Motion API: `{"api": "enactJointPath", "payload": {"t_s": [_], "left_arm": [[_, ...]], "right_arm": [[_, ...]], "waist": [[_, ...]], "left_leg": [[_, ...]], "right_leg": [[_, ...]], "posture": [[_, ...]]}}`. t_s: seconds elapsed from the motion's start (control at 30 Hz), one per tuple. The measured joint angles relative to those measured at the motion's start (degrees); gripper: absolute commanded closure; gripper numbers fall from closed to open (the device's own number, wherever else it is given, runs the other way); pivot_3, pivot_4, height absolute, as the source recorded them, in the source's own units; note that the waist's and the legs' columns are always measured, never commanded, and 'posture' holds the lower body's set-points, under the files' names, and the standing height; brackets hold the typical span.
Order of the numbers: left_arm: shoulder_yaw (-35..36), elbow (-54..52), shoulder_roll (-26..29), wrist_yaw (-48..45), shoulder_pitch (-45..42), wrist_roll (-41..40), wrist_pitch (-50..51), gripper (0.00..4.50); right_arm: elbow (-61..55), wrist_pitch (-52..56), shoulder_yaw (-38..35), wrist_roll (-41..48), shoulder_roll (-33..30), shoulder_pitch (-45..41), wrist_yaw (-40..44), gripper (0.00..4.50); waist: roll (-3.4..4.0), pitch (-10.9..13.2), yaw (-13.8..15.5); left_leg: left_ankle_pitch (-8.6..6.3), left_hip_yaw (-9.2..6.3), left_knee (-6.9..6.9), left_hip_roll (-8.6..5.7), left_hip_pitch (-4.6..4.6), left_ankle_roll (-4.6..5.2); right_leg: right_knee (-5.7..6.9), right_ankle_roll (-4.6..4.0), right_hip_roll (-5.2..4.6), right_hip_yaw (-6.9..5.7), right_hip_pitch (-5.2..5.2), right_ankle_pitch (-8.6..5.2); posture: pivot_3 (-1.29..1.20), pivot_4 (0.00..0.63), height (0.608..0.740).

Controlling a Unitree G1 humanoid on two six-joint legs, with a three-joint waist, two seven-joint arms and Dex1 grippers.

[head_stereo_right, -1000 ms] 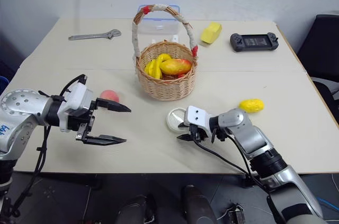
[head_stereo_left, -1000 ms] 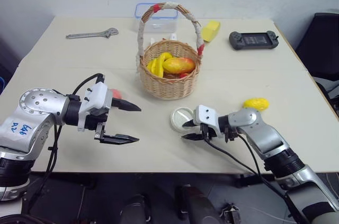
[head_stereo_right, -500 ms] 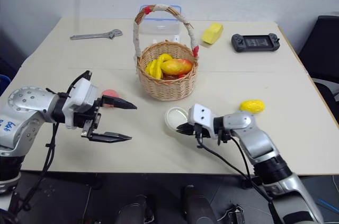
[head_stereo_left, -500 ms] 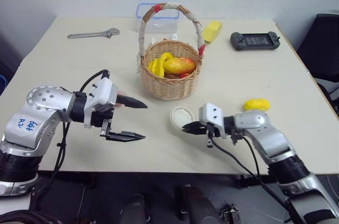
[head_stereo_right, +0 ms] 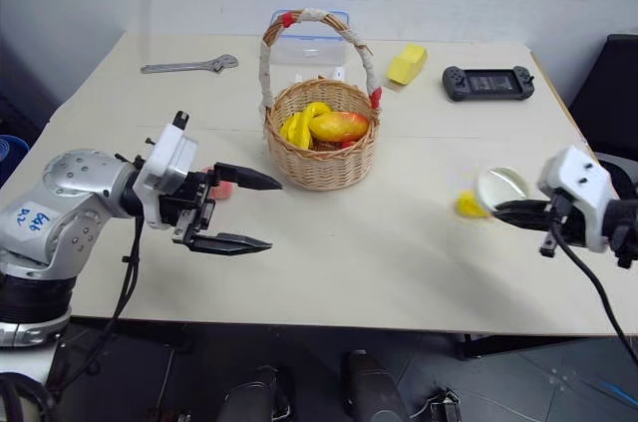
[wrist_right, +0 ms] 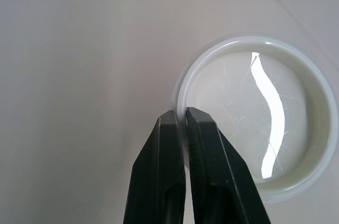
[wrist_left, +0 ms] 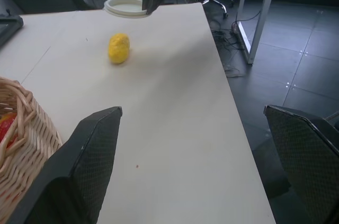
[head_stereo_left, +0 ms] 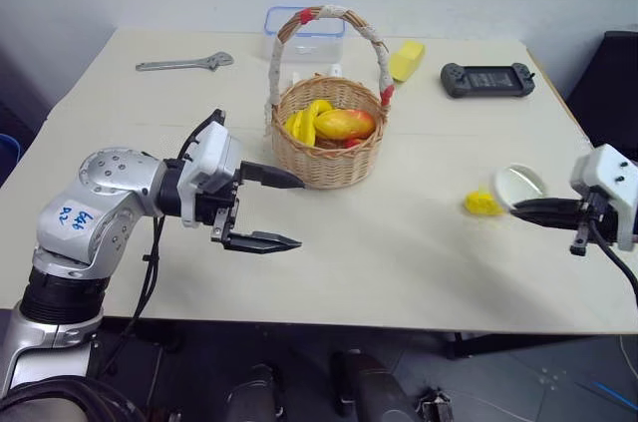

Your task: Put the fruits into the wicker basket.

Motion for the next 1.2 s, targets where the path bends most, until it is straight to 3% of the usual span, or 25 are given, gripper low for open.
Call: {"api": "enactJointPath", "payload": {"t_s": [0.1, 0.17, 0.33, 0.53, 0.73, 0.87, 1.07, 1.2], "left_arm": [[-0.2, 1.1, -0.8, 0.4, -0.3, 0.5, -0.5, 0.00], [-0.2, 1.9, -1.2, 0.8, -0.5, 0.8, -0.5, 0.00], [-0.2, 1.9, -1.3, 1.0, -2.0, 1.2, -0.5, 0.00], [0.7, 2.1, -0.6, 2.6, -0.5, 2.0, -0.6, 0.00], [6.5, 2.0, 4.2, 11.0, 9.3, 7.1, -0.4, 0.00], [12.9, 1.4, 5.8, 21.9, 15.9, 11.4, 4.2, 0.00], [16.0, 2.6, 4.5, 35.4, 18.9, 17.4, 9.0, 0.00], [14.5, 10.9, -0.2, 39.3, 14.2, 19.5, 6.3, 0.00]], "right_arm": [[8.9, -5.6, 2.8, -5.0, 1.4, -0.1, -3.7, 4.49], [13.0, -7.4, 4.4, -6.6, 2.9, -0.9, -5.4, 4.49], [21.8, -9.4, 5.9, -8.9, 4.2, -4.6, -9.6, 3.13], [15.4, -5.4, 4.1, -3.4, 4.2, -4.2, -5.9, 1.07], [-10.2, 10.6, -2.8, 16.6, 3.8, -5.8, -0.1, 1.07], [-24.6, 23.1, -4.2, 33.5, 3.9, -8.9, -2.0, 0.15], [-33.3, 27.2, -2.3, 44.2, 6.4, -13.5, -7.5, 0.07], [-35.1, 27.3, 0.3, 46.6, 7.6, -16.0, -9.8, 0.07]], "waist": [[0.00, 0.0, -0.1], [0.00, 0.0, -0.3], [0.09, 0.0, -0.7], [0.10, 0.0, -1.6], [0.09, 0.2, -1.7], [-0.15, 0.3, -1.4], [-0.29, 0.3, -0.8], [-0.33, 0.3, 0.0]], "left_leg": [[0.01, 0.00, -0.02, 0.00, 0.01, -0.01], [0.02, 0.00, -0.03, 0.02, 0.01, -0.04], [0.05, 0.00, -0.06, 0.01, 0.02, -0.09], [0.15, -0.02, -0.12, 0.02, 0.11, -0.27], [0.27, -0.35, -0.35, 0.06, 0.47, -0.60], [0.15, -0.55, -0.40, 0.07, 0.74, -0.66], [-0.32, -0.48, -0.47, 0.06, 0.65, -0.46], [-0.49, -0.28, -0.50, 0.03, 0.40, -0.14]], "right_leg": [[0.01, 0.08, 0.02, 0.01, 0.00, 0.03], [0.03, 0.71, 0.04, 0.02, -0.01, 0.38], [0.03, 0.73, 0.04, 0.01, -0.01, 0.39], [0.20, 0.77, 0.07, 0.04, -0.01, 0.37], [0.44, 0.73, 0.29, 0.12, 0.06, 0.08], [0.35, 0.37, 0.30, 0.05, 0.42, -0.10], [-0.65, -0.19, 0.10, -0.02, 0.82, -0.19], [-1.23, -0.08, -0.06, -0.04, 0.82, 0.08]], "posture": [[0.00, 0.150, 0.740], [0.00, 0.150, 0.740], [0.00, 0.150, 0.740], [0.00, 0.150, 0.740], [0.00, 0.150, 0.740], [0.00, 0.150, 0.740], [0.00, 0.150, 0.740], [0.00, 0.150, 0.740]]}}
